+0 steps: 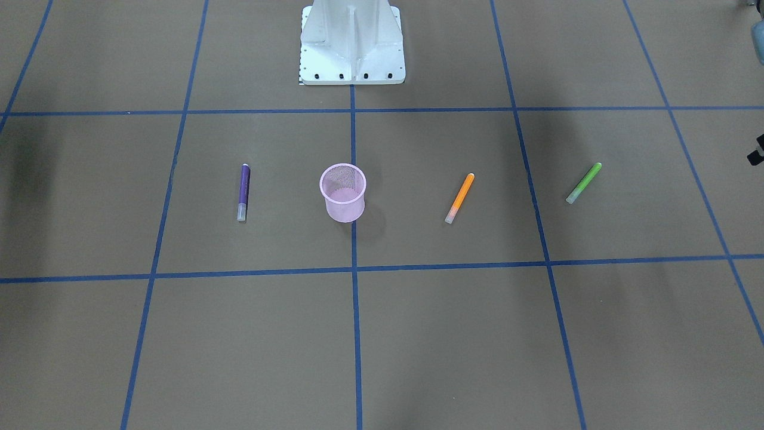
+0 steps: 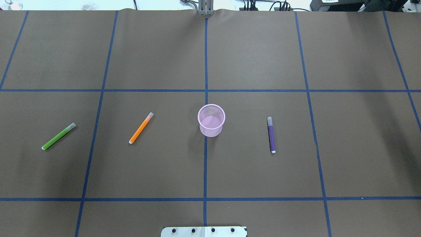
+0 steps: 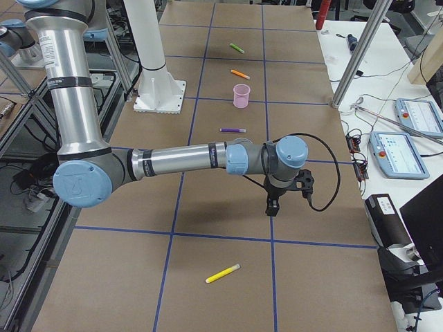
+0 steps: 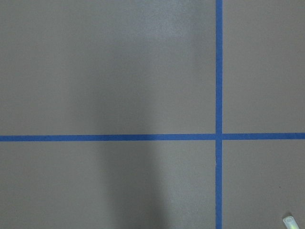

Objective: Collect pens into pen holder

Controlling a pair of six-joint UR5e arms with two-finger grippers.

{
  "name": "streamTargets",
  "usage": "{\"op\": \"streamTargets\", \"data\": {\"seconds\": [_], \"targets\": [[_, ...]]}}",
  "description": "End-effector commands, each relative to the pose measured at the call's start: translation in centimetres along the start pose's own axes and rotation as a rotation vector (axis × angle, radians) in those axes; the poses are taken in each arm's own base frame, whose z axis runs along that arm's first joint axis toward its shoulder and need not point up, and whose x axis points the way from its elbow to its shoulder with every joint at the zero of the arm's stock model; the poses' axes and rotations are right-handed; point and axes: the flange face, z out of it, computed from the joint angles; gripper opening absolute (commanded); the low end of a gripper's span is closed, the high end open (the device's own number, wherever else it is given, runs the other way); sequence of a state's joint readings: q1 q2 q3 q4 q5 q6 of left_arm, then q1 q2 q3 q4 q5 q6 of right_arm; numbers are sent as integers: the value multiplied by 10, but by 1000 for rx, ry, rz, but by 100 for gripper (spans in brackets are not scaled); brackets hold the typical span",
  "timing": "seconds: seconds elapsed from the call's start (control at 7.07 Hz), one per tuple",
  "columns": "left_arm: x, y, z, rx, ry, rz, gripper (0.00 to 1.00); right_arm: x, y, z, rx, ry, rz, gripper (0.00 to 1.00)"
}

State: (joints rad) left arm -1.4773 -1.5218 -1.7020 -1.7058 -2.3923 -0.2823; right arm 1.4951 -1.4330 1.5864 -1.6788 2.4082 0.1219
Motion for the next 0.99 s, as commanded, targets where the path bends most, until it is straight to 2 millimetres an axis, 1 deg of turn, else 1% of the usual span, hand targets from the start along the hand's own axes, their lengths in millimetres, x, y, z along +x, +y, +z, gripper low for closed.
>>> {"op": "streamTargets", "data": {"seconds": [0.0, 0.14, 0.28, 0.42, 0.57, 0.71, 0.85], "targets": [[-19, -1, -15, 30, 2, -39, 100, 7, 9, 5, -9, 4, 19, 100], [-12, -4, -20, 45, 6, -20, 100, 8, 9, 7, -12, 4, 27, 100], [-10, -1, -21, 48, 5, -15, 100, 8, 9, 10, -23, -28, 34, 100], [-14, 3, -19, 43, 4, -20, 100, 10, 12, 12, -27, -37, 33, 100], [-12, 3, -19, 44, 8, -19, 100, 10, 18, 11, -25, -39, 28, 100], [-9, 4, -22, 49, 10, -12, 100, 5, 22, 7, -16, -40, 16, 100], [-7, 4, -24, 55, 12, -4, 100, -13, 30, -3, 7, -31, -30, 100]]}}
